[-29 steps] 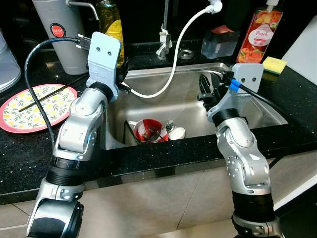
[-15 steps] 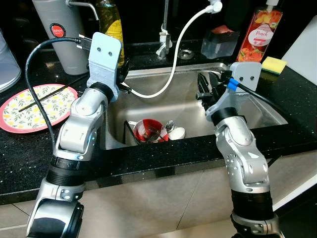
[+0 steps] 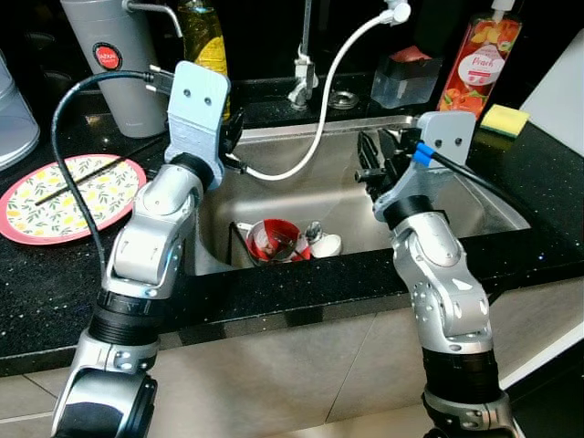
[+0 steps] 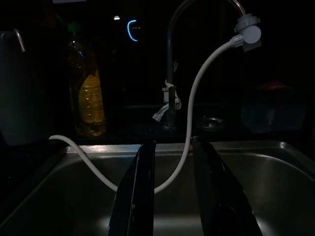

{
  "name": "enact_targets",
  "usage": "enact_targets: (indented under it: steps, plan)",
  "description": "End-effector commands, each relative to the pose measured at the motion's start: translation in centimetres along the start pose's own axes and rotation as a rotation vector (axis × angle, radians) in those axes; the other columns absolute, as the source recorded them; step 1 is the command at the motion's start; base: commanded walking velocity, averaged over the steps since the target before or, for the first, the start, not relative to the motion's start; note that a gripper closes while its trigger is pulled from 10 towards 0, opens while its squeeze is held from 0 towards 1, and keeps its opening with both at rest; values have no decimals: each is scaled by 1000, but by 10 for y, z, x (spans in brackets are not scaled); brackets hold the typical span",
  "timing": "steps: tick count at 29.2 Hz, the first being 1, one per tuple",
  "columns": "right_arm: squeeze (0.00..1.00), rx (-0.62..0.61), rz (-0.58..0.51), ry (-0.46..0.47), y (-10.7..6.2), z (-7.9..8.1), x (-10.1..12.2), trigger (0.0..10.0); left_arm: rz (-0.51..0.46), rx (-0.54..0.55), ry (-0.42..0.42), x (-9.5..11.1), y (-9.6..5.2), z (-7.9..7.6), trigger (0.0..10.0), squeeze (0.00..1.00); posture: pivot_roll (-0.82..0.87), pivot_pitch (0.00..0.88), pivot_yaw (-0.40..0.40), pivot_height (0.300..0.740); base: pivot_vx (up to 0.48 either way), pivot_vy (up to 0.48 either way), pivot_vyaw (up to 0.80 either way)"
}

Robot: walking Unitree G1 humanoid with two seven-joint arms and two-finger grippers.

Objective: Kitchen organization

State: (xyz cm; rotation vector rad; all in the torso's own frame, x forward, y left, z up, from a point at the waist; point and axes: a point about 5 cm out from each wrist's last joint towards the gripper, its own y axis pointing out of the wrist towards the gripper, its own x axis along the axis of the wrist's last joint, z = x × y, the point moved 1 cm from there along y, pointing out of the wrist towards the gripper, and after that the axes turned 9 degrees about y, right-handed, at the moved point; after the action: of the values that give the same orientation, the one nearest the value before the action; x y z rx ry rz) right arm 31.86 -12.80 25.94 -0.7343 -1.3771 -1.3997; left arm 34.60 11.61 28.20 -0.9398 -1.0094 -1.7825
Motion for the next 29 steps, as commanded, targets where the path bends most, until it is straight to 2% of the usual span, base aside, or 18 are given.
enact_targets:
  steps: [1, 3, 7, 15, 29]
  plan:
    - [0, -2, 0, 3, 0, 0, -1, 10000, 8, -11, 13, -3, -2, -4, 10000, 0, 54, 0, 19, 740, 0, 0, 0]
    - [0, 1, 2, 3, 0, 0, -1, 10000, 37, -5, 56, -7, -1, -4, 10000, 0, 59, 0, 11, 740, 0, 0, 0]
    - [0, 8, 2, 3, 3, 1, -1, 10000, 53, 2, 72, -10, -2, -3, 10000, 0, 62, 0, 3, 740, 0, 0, 0]
    - [0, 16, 5, 1, 4, 1, -2, 10000, 60, 12, 64, -13, -4, -1, 10000, 0, 60, 0, -2, 740, 0, 0, 0]
    - [0, 2, -6, -2, 4, -1, -1, 10000, 47, 3, 70, -10, 0, -1, 10000, 0, 52, 0, 14, 740, 0, 0, 0]
